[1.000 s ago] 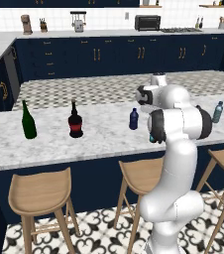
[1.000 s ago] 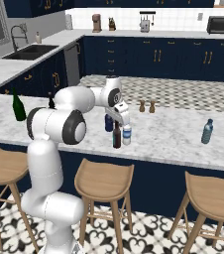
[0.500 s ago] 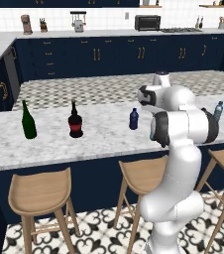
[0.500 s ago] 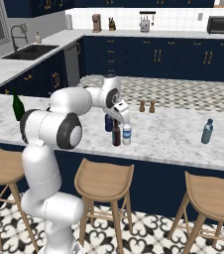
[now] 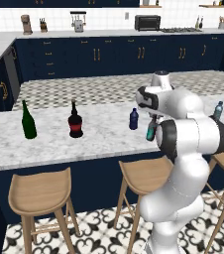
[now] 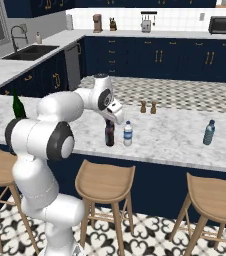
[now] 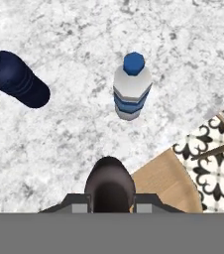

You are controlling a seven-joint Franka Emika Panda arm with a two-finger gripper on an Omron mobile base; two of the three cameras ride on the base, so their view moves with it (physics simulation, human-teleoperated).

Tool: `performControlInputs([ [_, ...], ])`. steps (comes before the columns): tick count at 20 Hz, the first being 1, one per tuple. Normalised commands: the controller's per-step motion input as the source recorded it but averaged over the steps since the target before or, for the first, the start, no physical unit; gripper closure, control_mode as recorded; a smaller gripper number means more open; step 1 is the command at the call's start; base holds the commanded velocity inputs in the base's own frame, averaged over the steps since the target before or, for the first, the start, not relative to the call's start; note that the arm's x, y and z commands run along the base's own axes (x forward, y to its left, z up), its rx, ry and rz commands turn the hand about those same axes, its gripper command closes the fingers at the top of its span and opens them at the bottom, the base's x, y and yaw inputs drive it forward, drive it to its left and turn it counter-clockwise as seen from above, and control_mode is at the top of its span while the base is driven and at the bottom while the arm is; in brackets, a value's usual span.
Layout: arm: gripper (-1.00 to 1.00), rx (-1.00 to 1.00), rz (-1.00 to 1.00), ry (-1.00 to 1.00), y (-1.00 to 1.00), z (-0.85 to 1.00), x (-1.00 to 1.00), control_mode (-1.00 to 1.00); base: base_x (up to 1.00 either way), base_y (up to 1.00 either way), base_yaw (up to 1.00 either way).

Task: Move the plastic bottles in the middle to the plastics group, and the glass bottles in the middle to the glass group.

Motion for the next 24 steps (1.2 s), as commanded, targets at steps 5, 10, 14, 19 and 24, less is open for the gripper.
performControlInputs([
  [5,1.00,0.00,0.00,-0.02,0.85,0.09,-0.02,-1.00,0.00,0.00,0.00],
  [10,1.00,0.00,0.00,-0.01,0.98,0.18,0.09,-1.00,0.00,0.00,0.00],
  [14,1.00,-0.02,0.00,-0.02,1.00,0.24,0.11,-1.00,0.00,0.00,0.00],
  [19,1.00,-0.03,0.00,-0.02,1.00,0.12,0.10,-1.00,0.00,0.00,0.00],
  [24,1.00,-0.01,0.01,-0.01,0.97,0.01,0.08,-1.00,0.00,0.00,0.00],
])
